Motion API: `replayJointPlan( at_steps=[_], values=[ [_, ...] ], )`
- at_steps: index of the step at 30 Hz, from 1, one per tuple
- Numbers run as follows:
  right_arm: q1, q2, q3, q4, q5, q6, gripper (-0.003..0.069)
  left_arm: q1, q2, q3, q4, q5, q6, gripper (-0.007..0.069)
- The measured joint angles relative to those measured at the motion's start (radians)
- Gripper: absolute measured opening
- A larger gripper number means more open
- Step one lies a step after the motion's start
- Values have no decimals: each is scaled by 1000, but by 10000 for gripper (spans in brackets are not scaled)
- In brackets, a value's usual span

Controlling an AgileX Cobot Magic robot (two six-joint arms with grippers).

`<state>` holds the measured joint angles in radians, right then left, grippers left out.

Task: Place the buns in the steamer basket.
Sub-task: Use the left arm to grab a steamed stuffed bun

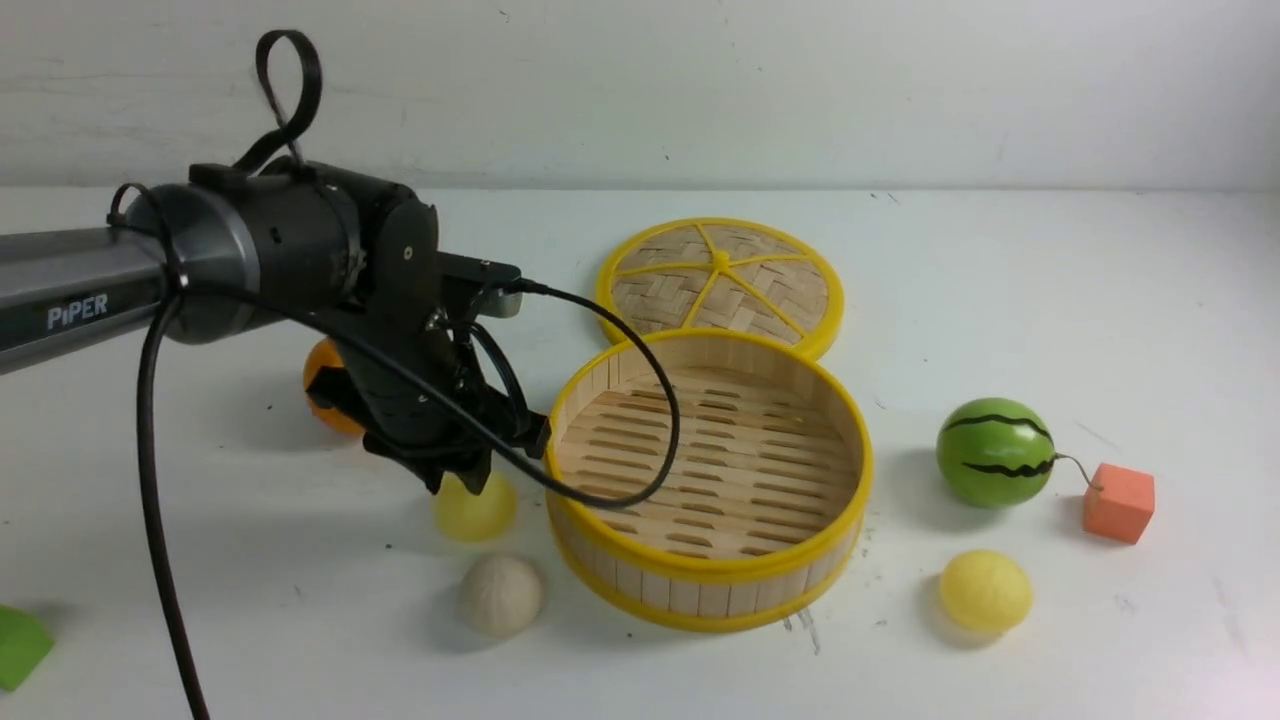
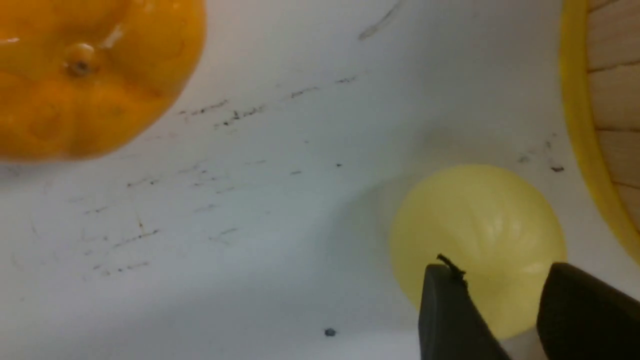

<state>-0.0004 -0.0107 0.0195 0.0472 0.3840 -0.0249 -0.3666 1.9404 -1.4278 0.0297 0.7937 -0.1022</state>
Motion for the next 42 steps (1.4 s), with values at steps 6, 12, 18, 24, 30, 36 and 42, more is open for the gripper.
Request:
replayJointPlan(
  at_steps=[6,12,18,24,30,36,42],
  values=[
    [0,0,0,0,0,0,239,2,16,-1,-30,-20,5,260],
    [0,0,0,0,0,0,239,2,16,-28,-60,5,23,260],
    [0,0,0,0,0,0,239,1,15,-48,-62,13,28,260],
    [0,0,0,0,0,0,239,1,41,-49,-30,13,29,260],
    [0,0,0,0,0,0,239,1,68,-49,-19,11,29,244],
    [0,0,0,0,0,0,239,1,73,-50,-20,19,29,30],
    [0,0,0,0,0,0,239,-7,39,-106,17,130,23,-13]
  ],
)
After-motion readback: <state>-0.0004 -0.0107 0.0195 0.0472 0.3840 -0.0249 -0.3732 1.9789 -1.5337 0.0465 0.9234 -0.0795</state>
